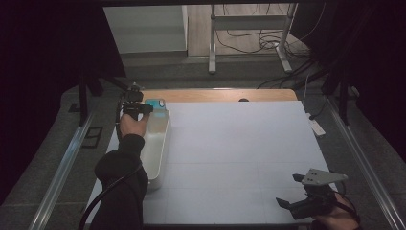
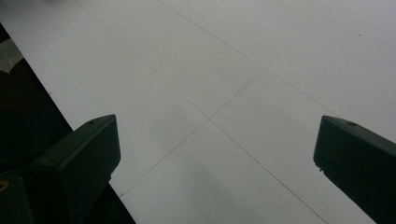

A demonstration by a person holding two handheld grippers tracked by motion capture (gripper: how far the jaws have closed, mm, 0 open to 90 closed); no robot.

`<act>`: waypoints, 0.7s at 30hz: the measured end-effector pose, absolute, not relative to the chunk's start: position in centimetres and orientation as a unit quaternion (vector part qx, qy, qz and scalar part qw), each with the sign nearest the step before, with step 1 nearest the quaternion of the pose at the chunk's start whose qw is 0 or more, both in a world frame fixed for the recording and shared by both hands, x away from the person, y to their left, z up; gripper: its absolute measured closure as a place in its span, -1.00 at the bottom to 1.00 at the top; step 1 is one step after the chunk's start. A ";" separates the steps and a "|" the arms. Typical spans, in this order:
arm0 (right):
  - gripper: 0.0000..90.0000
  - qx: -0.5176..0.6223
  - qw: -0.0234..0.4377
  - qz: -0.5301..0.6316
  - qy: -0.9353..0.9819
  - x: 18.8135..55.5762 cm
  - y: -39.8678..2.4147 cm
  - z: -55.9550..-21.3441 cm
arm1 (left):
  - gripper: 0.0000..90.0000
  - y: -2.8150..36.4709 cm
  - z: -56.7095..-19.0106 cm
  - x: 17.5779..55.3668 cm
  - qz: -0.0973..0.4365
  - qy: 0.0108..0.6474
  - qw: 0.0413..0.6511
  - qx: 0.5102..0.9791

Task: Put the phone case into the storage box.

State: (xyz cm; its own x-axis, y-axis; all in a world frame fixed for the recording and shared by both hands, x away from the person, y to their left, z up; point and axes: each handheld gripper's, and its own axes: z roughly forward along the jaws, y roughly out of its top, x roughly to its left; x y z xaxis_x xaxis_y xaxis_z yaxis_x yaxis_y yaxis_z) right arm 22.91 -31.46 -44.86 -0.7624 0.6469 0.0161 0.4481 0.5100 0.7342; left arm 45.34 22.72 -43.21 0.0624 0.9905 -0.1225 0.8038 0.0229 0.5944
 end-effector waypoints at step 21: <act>-0.98 0.321 0.131 0.379 0.858 22.9 -31.5 -44.8 | -0.32 23.6 -43.2 44.5 0.182 0.642 0.302 0.681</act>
State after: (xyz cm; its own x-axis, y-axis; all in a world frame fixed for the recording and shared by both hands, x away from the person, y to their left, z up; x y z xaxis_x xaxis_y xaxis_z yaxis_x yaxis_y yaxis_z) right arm 22.94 -31.49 -44.84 -0.7590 0.6508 0.0187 0.4524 0.5065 0.7340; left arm 44.46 23.57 -43.22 0.1083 0.9843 -0.1394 0.7644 0.0072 0.6447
